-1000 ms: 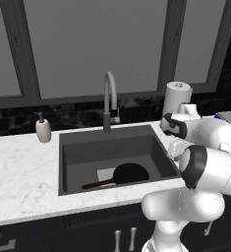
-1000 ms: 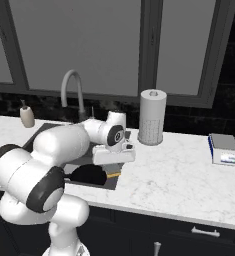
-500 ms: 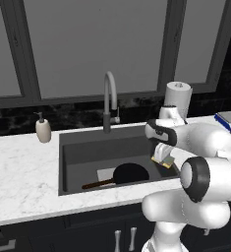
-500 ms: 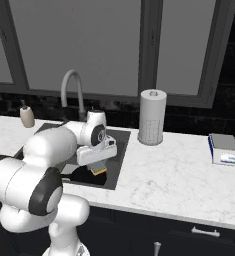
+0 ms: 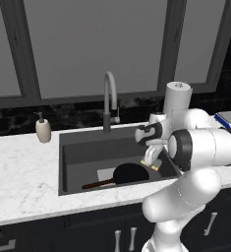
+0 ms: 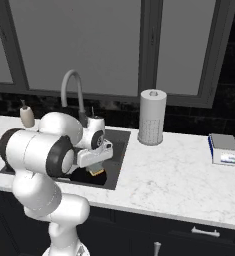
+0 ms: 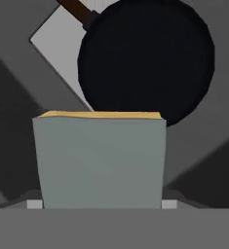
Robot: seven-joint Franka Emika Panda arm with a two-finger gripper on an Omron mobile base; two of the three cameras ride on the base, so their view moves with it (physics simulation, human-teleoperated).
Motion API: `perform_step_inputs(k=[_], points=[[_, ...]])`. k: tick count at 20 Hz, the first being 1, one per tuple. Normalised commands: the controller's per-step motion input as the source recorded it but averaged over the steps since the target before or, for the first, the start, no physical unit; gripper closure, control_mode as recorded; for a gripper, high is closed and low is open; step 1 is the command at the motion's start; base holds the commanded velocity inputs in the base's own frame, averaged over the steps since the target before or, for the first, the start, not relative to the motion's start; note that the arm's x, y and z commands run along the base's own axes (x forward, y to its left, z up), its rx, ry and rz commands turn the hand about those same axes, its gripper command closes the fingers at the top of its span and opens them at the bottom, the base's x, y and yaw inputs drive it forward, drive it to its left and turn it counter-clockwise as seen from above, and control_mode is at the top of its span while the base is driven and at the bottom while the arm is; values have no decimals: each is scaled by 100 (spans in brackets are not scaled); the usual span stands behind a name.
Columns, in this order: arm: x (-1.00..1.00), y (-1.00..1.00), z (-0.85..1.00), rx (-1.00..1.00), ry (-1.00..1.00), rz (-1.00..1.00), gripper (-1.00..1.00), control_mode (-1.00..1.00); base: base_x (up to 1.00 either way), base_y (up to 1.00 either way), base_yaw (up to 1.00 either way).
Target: Pick the pan and sponge and place them into the sink. Then turn on the water.
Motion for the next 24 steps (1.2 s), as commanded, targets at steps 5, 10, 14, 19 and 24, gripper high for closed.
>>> perform_step_inputs(k=[5,10,14,19,24], points=[[38,0,-65,7,0,0,100,-100,0,0,0],[28,5,-45,2,-1,0,100,-100,0,0,0],[27,1,-36,0,0,0,100,-100,0,0,0],[18,0,-33,0,0,0,100,-100,0,0,0],[14,0,-30,1,0,0,100,-100,0,0,0]])
